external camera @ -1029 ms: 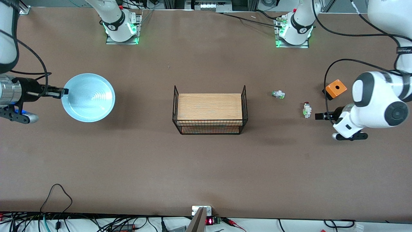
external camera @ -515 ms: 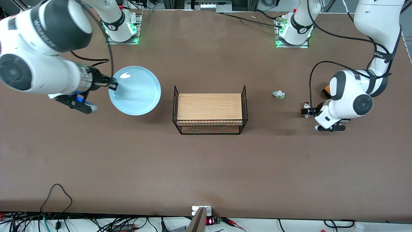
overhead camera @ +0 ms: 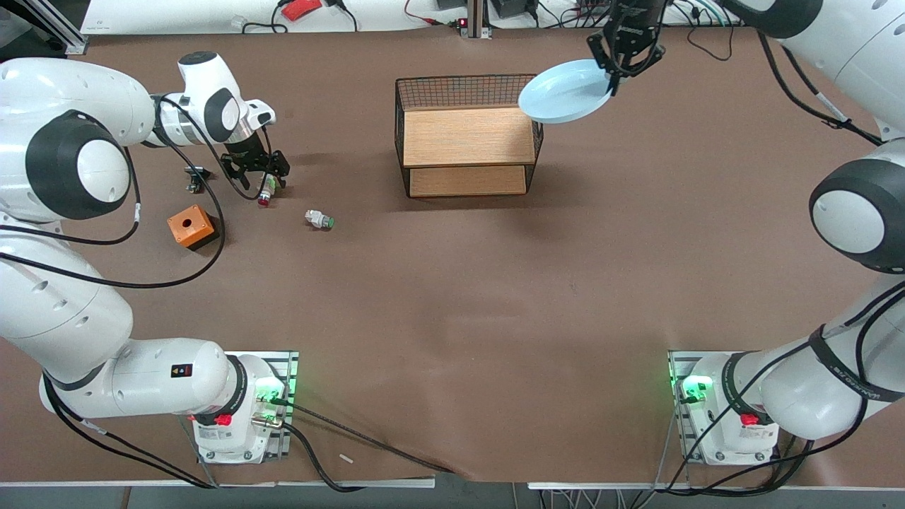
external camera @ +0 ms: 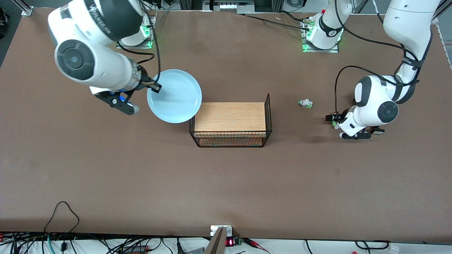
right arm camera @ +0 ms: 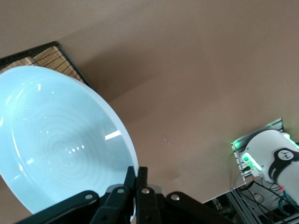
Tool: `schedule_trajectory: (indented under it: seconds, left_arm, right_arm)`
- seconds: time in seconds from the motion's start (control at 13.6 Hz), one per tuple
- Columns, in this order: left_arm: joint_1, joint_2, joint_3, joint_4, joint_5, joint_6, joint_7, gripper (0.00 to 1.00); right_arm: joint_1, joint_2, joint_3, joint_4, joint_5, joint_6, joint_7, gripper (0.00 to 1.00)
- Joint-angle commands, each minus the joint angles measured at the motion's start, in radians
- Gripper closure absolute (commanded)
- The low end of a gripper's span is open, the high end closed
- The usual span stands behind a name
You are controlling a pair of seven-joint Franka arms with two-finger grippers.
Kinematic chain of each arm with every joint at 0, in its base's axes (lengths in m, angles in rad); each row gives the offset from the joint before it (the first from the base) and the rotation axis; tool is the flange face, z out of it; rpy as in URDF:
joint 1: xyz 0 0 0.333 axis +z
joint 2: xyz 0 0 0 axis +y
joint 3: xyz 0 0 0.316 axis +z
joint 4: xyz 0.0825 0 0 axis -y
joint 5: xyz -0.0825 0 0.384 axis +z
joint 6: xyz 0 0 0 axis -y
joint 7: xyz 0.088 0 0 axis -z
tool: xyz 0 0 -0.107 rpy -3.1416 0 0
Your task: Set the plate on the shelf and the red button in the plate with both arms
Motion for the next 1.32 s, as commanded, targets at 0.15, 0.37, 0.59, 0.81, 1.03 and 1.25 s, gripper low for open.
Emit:
schedule_trajectory:
  seconds: [0.15,0.37,0.59,0.81,1.03,1.25]
  left_arm:
    - [0.008,0.024,-0.001,-0.003,-0.012,0.04,0.018,0.01]
    - [0.021,0.024,-0.001,-0.004,-0.012,0.037,0.018,0.14]
    - [0.024,0.019,-0.001,-0.001,-0.014,0.023,0.022,0.6]
    - [0.031,0.004,-0.001,0.005,-0.014,0.001,0.016,0.84]
    - [0.019,0.0,-0.017,0.113,-0.014,-0.165,0.007,0.96]
    - [0.007,0.008,-0.023,0.328,-0.014,-0.461,-0.062,0.98]
  right_arm:
    - [0.127,0.017,-0.01,0.018,0.01,0.081,0.185,1.0]
    - [0.177,0.043,-0.01,0.013,0.003,0.156,0.245,1.0]
    - [0.227,0.076,-0.012,0.012,-0.005,0.225,0.318,1.0]
    - [0.272,0.111,-0.012,0.01,-0.03,0.279,0.366,1.0]
    - [0.289,0.148,-0.012,0.007,-0.045,0.332,0.374,1.0]
    - [0.318,0.197,-0.012,0.007,-0.073,0.395,0.409,1.0]
